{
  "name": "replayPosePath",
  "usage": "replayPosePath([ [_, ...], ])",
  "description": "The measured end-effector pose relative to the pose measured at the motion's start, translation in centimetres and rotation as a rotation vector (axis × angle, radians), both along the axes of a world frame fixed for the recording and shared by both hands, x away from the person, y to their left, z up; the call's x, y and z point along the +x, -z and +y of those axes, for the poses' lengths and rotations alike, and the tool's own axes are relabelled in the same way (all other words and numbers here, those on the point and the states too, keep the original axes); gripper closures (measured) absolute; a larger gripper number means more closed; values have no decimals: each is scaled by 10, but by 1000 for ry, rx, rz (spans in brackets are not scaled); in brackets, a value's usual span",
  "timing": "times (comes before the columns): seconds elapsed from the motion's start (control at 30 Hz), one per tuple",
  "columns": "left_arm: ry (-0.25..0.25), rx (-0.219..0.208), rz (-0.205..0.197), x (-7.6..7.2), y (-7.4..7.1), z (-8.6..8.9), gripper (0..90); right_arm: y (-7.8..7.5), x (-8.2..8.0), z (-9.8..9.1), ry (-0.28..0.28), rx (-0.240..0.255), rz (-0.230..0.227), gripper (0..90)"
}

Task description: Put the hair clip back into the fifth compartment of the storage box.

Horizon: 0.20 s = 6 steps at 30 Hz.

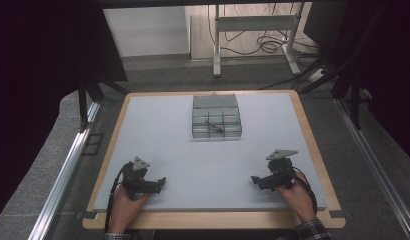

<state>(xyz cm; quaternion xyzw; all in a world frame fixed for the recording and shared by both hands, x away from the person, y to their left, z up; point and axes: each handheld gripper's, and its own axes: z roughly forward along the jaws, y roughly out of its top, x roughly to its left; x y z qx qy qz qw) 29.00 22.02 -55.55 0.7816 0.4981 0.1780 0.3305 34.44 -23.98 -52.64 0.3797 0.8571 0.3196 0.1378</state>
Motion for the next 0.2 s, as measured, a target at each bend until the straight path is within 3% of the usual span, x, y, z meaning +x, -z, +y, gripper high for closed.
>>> replayPosePath([
  [0.07, 0, 0, 0, 0, 0, 0, 2, 3, -3, 4, -16, -47, -38, 0],
  [0.2, 3, 5, 2, 0, 0, 0, 2, 5, -5, 3, -1, -23, -48, 0],
])
